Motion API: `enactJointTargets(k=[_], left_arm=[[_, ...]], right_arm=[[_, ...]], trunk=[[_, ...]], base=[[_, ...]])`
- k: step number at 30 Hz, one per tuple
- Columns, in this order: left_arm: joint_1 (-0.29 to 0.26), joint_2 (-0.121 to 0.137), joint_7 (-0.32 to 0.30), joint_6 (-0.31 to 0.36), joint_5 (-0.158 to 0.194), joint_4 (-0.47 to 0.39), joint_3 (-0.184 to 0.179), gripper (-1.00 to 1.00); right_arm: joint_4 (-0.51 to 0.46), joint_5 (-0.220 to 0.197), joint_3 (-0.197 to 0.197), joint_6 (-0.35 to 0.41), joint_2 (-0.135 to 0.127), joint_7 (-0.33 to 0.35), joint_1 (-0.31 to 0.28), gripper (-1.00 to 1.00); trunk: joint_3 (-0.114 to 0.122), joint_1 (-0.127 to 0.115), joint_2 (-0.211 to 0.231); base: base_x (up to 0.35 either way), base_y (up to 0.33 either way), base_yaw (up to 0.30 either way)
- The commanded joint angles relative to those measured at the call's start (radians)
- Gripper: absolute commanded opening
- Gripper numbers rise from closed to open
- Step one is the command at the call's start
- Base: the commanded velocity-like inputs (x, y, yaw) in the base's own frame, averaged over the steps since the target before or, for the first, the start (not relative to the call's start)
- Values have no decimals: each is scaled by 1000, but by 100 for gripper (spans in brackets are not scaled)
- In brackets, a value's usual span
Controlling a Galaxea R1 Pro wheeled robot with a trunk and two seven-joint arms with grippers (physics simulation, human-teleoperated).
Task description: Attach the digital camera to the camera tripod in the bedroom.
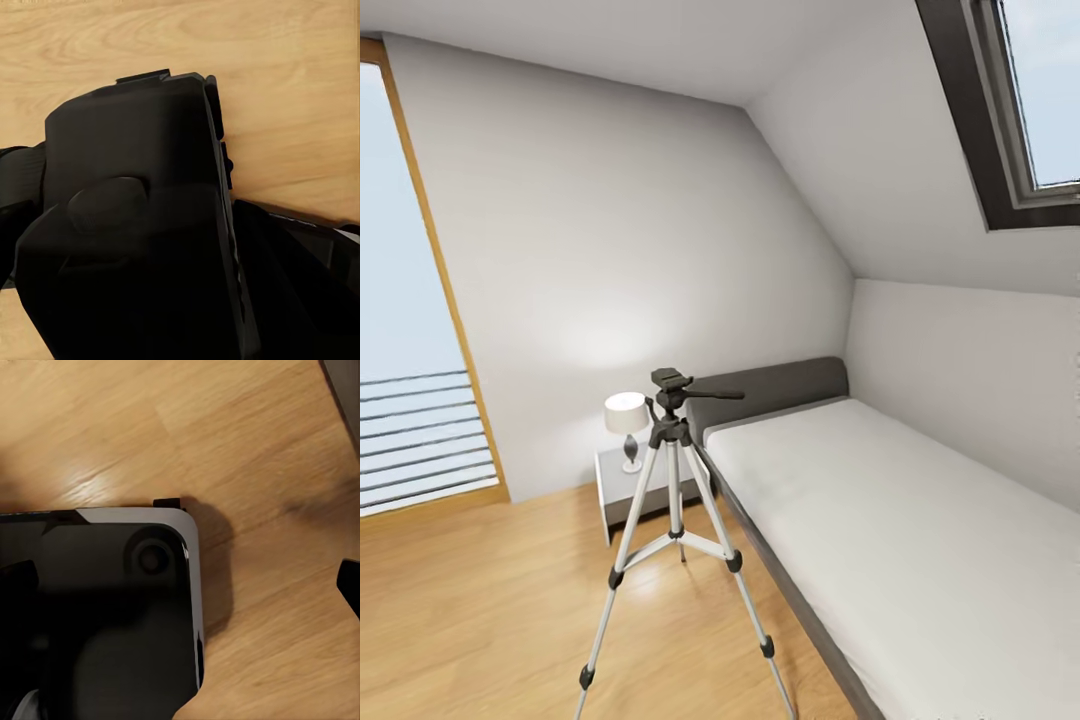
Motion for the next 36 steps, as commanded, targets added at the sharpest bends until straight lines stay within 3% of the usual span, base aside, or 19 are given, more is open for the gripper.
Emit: enactJointTargets(k=[1,36], left_arm=[[0,0,-5,-2,9,1,-9,-100],[0,-1,-5,-2,9,1,-9,-100]], right_arm=[[3,10,-9,-6,-1,2,-1,100],[3,10,-8,-6,-1,2,-1,100]], trunk=[[0,0,-1],[0,0,-1]], base=[[0,0,-145],[0,0,-145]])
